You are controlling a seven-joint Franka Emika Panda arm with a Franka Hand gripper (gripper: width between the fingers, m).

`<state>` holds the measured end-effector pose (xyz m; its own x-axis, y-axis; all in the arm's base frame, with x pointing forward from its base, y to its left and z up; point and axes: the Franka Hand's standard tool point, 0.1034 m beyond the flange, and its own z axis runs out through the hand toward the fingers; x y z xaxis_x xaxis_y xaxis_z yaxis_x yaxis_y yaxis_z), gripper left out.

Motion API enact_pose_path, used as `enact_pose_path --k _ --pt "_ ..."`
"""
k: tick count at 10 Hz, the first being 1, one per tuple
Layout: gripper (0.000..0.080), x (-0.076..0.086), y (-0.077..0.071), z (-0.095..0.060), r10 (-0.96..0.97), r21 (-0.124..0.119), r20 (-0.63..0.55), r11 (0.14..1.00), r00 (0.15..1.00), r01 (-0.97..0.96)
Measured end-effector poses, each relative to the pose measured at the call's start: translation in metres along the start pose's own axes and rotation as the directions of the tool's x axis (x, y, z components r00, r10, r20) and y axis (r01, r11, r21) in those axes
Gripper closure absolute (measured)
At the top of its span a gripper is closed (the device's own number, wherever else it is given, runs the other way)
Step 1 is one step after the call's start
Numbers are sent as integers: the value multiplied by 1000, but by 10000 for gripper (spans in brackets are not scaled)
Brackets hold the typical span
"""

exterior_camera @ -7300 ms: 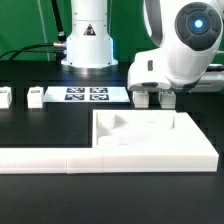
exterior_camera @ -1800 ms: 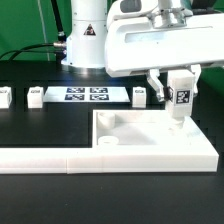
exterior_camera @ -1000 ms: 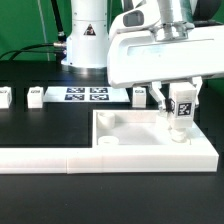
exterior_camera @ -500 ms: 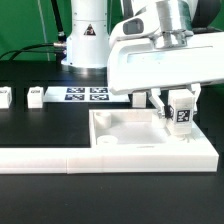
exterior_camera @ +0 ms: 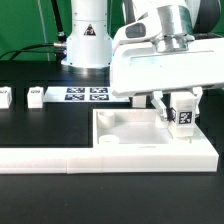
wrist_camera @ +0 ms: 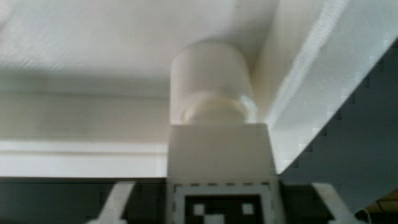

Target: Assemble square table

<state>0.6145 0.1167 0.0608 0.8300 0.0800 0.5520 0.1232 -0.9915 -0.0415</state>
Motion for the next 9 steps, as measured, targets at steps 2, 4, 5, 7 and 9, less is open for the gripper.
enact_pose_path --k 2,4,5,7,9 --pt "359 -2 0 1 0 2 8 1000 1000 0" --pt "231 -2 0 1 0 2 9 1000 1000 0" --pt "166 -2 0 1 0 2 9 1000 1000 0" --pt "154 -2 0 1 0 2 9 1000 1000 0" --pt "151 4 0 -5 1 8 25 1000 1000 -2"
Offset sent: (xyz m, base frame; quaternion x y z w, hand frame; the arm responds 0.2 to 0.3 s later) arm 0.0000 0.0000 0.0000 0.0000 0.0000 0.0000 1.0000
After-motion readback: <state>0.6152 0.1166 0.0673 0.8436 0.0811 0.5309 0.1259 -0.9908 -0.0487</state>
